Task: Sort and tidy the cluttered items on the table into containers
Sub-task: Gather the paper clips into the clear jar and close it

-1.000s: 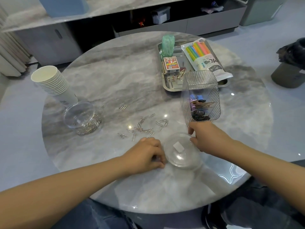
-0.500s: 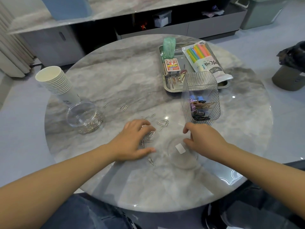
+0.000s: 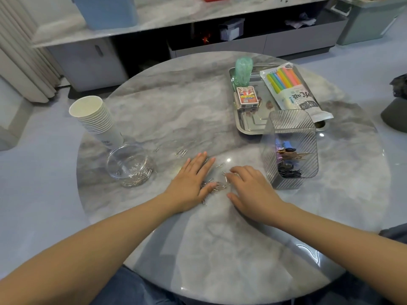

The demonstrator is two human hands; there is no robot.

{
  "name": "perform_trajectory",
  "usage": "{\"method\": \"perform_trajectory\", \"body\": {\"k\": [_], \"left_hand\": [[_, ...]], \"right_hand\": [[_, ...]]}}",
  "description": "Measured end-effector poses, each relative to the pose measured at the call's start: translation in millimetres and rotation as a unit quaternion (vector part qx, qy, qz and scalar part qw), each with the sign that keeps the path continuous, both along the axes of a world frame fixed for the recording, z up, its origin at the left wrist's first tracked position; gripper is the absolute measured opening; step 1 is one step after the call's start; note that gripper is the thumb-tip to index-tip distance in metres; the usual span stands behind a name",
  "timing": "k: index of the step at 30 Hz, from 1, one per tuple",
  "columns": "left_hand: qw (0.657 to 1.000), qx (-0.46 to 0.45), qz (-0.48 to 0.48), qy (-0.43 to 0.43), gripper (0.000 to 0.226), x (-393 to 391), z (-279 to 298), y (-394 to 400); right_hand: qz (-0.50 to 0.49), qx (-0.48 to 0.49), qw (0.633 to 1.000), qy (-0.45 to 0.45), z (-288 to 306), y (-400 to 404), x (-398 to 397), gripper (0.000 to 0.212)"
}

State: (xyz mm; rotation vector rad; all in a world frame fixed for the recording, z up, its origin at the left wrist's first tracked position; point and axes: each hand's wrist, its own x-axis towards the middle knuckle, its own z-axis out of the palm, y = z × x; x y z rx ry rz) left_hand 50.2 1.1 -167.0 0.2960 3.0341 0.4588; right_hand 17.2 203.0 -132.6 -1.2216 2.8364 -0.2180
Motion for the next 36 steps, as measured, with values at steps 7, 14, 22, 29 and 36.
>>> {"method": "perform_trajectory", "body": {"k": [7,14,22,29,36], "left_hand": [[0.997,-0.064,0.032,-0.017,0.091,16,-4,-2],[0.998,0.001,0.054,0.011,0.077,-7,-9,2],[0.976,0.030,0.213,0.017,0.067,-22,0,-25],[0.941,0.059,0.319,-0.094,0.073,-38,9,-41],[0.975,0.177,0.108,-0.082,0.052,-23,12,-23]], "right_hand": [[-0.068,0.092,0.993,-0.041,-1,1,7,0.067],[-0.138,0.143,0.973,-0.113,7,-32,5,0.076],[-0.094,0.132,0.974,-0.156,-9,-80,16,0.070],[-0.181,0.022,0.972,-0.145,-13,-86,14,0.068],[-0.161,-0.070,0.970,-0.165,-23,-94,17,0.062]]}}
